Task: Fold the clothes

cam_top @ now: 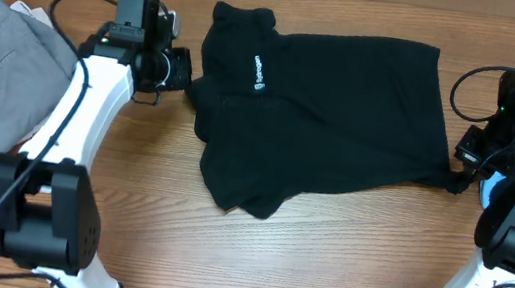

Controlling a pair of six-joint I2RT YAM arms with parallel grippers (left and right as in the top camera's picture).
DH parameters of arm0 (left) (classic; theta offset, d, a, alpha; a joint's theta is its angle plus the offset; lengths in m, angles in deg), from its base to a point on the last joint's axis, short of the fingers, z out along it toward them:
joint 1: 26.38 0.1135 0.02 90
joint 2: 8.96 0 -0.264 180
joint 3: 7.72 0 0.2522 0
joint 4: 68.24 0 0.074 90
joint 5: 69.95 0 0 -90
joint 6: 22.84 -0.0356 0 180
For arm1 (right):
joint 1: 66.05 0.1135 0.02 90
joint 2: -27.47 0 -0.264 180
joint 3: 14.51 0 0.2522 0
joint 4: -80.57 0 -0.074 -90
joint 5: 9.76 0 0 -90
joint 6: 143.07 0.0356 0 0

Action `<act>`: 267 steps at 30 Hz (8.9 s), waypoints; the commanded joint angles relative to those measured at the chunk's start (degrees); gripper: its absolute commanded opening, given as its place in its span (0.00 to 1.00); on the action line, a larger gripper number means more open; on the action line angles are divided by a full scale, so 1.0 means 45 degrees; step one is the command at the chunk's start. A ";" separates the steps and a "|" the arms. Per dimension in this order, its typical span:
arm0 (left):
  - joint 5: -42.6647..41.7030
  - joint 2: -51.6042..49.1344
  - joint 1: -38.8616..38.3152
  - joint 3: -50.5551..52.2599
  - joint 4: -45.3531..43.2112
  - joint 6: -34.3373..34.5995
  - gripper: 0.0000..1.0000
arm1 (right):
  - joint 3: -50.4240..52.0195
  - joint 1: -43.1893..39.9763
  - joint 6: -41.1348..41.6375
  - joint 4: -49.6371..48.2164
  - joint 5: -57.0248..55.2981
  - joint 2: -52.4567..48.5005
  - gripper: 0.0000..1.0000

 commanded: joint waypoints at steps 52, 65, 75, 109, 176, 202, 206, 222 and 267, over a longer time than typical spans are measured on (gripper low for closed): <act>-0.0529 0.0282 0.0306 0.3021 0.0602 0.0073 0.04 | -0.0015 -0.0029 0.0063 -0.0049 0.0112 0.0282 0.04; 0.2759 0.0549 0.0869 0.1545 0.0826 -0.0189 0.04 | -0.0015 0.0850 0.0058 0.0165 0.0593 0.0282 0.04; 0.2667 0.0549 0.2152 0.1083 0.0510 -0.0403 0.05 | -0.0015 0.1676 0.0058 -0.0311 0.0593 0.0277 0.04; 0.1360 0.0525 -0.3089 0.4799 0.1676 0.1676 0.56 | -0.0015 0.1676 0.0010 -0.0510 0.0631 0.0277 0.04; -0.0092 0.4770 -0.0612 0.1520 0.5668 0.0345 0.04 | -0.0024 0.0874 -0.0277 -0.1098 0.0792 0.3376 0.05; 0.0461 0.0442 -0.0622 0.1729 0.0121 0.1787 0.17 | 0.3041 0.1545 -0.0719 -0.7184 0.1467 0.3371 0.12; 0.0641 -0.0335 -0.0607 0.1729 -0.0267 0.1802 0.13 | 0.3687 0.1545 -0.0719 -0.8349 0.1783 0.3371 0.12; -0.2744 -0.0661 -0.0602 0.1729 -0.1297 0.1836 0.18 | 0.3939 0.1545 -0.0719 -0.9330 0.1778 0.3371 0.13; -0.0151 -0.0952 -0.1836 0.1695 -0.1695 0.5076 0.04 | 0.3939 0.1545 -0.0724 -0.8845 0.1773 0.3371 0.18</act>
